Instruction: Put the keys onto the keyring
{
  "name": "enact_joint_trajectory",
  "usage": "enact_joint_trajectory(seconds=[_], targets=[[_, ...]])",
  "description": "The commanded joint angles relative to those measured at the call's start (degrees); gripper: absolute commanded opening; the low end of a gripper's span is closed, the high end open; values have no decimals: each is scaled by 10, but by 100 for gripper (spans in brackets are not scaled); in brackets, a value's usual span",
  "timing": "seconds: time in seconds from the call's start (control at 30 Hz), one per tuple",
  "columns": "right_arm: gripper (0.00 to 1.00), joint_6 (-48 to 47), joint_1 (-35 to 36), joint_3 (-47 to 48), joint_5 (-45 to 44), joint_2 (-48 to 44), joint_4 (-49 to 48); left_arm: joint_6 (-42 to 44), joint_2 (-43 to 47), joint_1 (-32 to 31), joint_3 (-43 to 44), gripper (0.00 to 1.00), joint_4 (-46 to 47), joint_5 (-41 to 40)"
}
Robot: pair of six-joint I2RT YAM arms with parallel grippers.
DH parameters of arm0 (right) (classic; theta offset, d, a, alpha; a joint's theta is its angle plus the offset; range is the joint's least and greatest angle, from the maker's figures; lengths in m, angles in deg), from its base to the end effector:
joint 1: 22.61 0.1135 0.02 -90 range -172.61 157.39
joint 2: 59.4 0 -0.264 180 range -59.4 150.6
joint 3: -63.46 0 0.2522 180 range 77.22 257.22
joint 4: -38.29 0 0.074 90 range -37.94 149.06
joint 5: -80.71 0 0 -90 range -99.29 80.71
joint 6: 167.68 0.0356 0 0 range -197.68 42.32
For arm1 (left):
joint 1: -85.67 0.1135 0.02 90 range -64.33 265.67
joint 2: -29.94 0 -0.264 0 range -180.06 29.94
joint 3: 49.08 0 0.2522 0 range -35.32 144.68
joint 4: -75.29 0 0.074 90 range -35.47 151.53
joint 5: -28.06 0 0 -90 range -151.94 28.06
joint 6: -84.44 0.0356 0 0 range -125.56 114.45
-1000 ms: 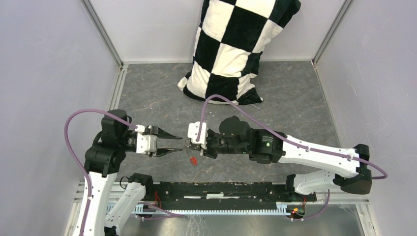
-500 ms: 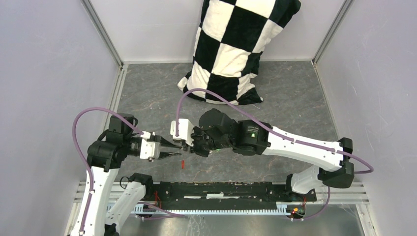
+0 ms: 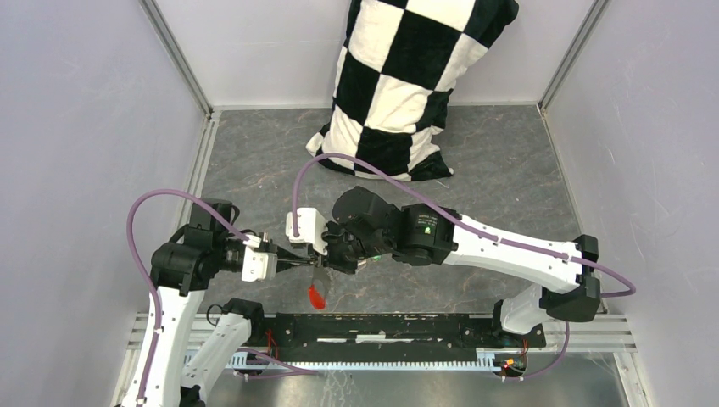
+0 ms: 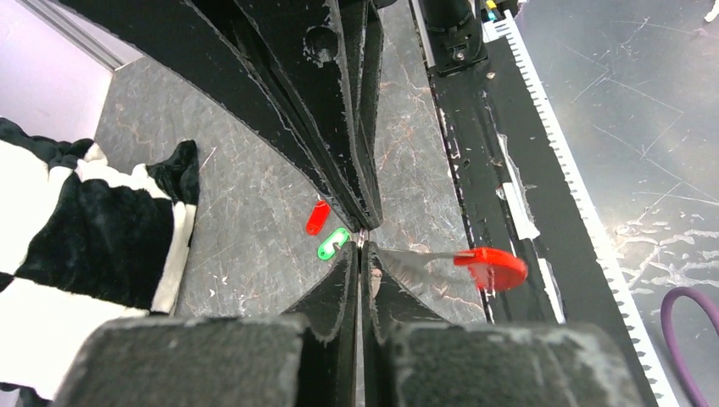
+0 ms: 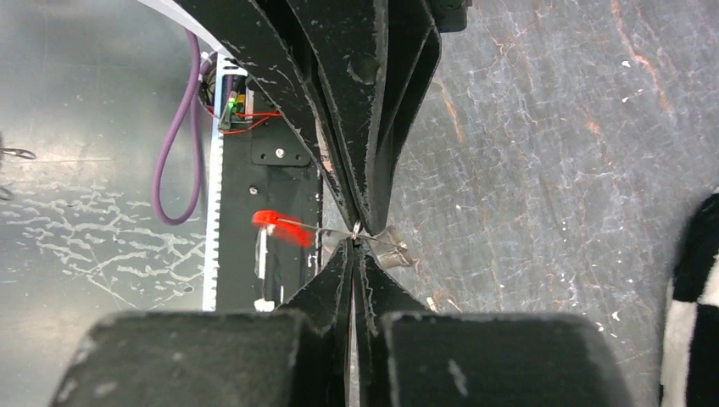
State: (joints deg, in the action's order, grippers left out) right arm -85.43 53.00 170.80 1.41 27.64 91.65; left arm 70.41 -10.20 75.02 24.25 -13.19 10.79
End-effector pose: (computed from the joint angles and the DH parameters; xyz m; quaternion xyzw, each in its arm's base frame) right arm 0.0767 0.3254 0.4052 -0.6152 0.6241 0.3329 0.3481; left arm 0.0698 -0.0477 0.3522 0.6559 0.4380 -0.3468 0.5076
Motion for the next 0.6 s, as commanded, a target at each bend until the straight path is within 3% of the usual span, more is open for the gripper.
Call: enact_joint_trajectory(seconds=[0.0, 0.07, 0.2, 0.37, 0.57], targets=[[7, 17, 1, 31, 24, -8, -64, 30, -10, -2, -6, 2, -10, 15], [24, 28, 1, 14, 14, -23, -87, 5, -18, -2, -1, 2, 0, 26], [44, 41, -2, -65, -35, -91, -156, -178, -33, -2, 4, 2, 87, 71], [52, 68, -9, -231, -78, -228, -317, -303, -31, -2, 1, 2, 178, 143], [53, 107, -10, -396, -97, -329, -511, -311, -44, -2, 33, 2, 174, 195]])
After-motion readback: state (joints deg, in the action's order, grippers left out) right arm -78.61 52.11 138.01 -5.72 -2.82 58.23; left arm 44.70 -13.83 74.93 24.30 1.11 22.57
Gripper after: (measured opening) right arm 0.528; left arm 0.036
